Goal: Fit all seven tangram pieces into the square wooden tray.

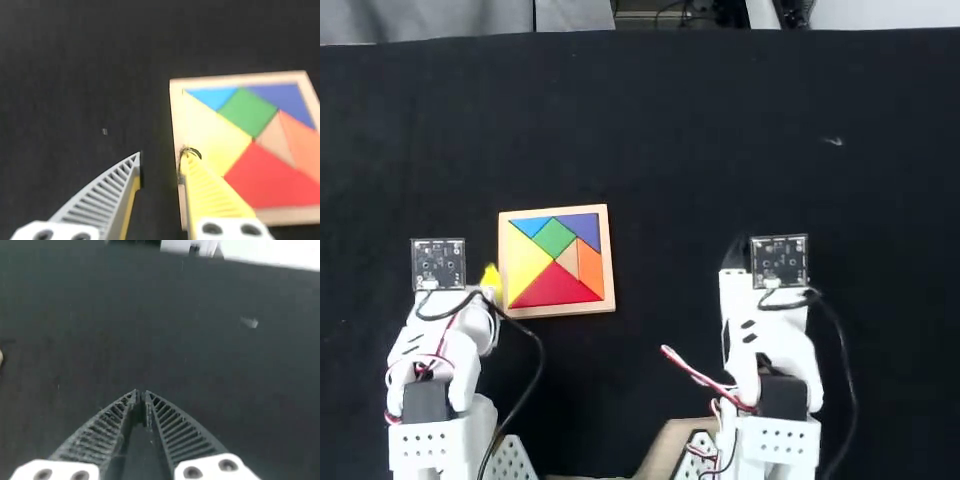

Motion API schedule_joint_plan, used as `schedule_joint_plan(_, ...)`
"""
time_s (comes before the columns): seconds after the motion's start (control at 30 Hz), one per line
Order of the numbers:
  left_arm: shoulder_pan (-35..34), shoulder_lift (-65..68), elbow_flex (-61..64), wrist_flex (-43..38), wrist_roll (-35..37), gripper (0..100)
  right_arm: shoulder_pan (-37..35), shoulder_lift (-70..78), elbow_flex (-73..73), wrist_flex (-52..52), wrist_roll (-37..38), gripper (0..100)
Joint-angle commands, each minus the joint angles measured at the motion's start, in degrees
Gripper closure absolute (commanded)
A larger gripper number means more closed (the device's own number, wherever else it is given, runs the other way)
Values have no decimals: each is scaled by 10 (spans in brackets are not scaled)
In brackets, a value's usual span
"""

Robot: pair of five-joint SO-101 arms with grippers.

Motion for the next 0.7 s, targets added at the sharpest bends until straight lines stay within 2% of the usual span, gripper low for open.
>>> schedule_joint_plan(0.0,2,-5,12,74,-3,863,7,-51,-4,47,-4,986)
schedule_joint_plan(0.33,2,-5,-1,189,0,863,5,-51,1,240,-4,986)
schedule_joint_plan(0.43,0,-5,0,187,1,863,-26,-51,1,310,-4,987)
schedule_joint_plan(0.5,1,-5,0,187,1,863,-53,-51,1,308,-4,987)
schedule_joint_plan(0.67,1,-5,2,187,22,863,-64,-51,1,310,-4,987)
